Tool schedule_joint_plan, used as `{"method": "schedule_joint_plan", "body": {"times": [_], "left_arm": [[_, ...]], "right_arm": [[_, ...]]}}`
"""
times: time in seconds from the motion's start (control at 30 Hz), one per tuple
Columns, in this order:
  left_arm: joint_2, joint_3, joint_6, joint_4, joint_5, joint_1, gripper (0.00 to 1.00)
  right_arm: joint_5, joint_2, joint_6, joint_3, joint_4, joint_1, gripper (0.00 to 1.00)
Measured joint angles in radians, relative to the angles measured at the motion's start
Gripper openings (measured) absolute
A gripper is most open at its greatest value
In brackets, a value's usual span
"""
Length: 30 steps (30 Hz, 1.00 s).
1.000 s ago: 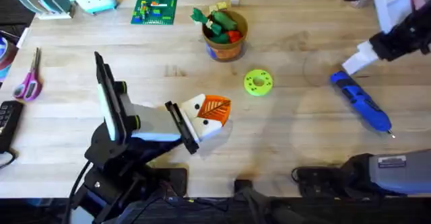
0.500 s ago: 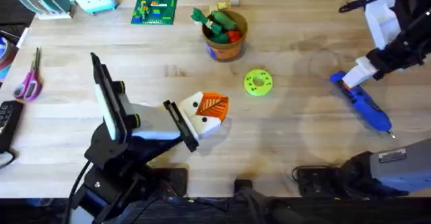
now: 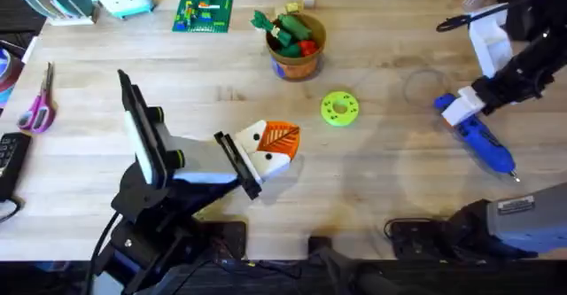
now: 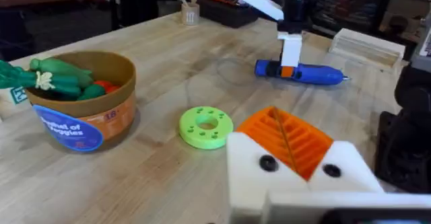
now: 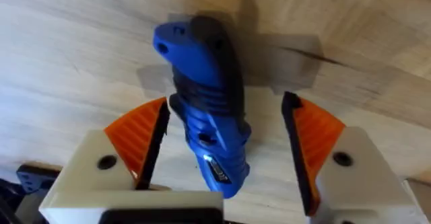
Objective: Pick up the gripper from the table and insert it into the empty holder that is missing its gripper. Then pick up a screw, insert it into the mounting hole, and use the screwdriver to tighten it. Finally, clean up the table by picking up the vegetable and placing it into the bucket.
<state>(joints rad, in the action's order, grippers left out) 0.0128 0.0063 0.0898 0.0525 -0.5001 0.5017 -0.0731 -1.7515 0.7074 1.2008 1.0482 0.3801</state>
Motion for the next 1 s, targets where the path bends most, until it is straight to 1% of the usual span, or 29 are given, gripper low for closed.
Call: {"method": "schedule_joint_plan", "body": {"times": [0.33, 0.43, 0.5, 0.57, 0.87, 1.0], "left_arm": [[0.0, 0.0, 0.0, 0.0, 0.0, 0.0, 0.013], [0.0, 0.0, 0.0, 0.0, 0.0, 0.0, 0.013], [0.0, 0.0, 0.0, 0.0, 0.0, 0.0, 0.013], [0.0, 0.0, 0.0, 0.0, 0.0, 0.0, 0.013], [0.0, 0.0, 0.0, 0.0, 0.0, 0.0, 0.013], [0.0, 0.0, 0.0, 0.0, 0.0, 0.0, 0.013]], "right_arm": [[0.0, 0.0, 0.0, -0.052, -0.062, 0.0, 0.984], [0.004, 0.0, 0.0, -0.052, -0.067, 0.0, 0.934], [0.015, 0.0, -0.001, -0.052, -0.071, 0.0, 0.883], [0.023, 0.0, -0.001, -0.052, -0.074, 0.0, 0.861], [0.037, 0.0, -0.004, -0.052, -0.079, 0.0, 0.852], [0.039, 0.0, -0.005, -0.052, -0.081, 0.001, 0.824]]}}
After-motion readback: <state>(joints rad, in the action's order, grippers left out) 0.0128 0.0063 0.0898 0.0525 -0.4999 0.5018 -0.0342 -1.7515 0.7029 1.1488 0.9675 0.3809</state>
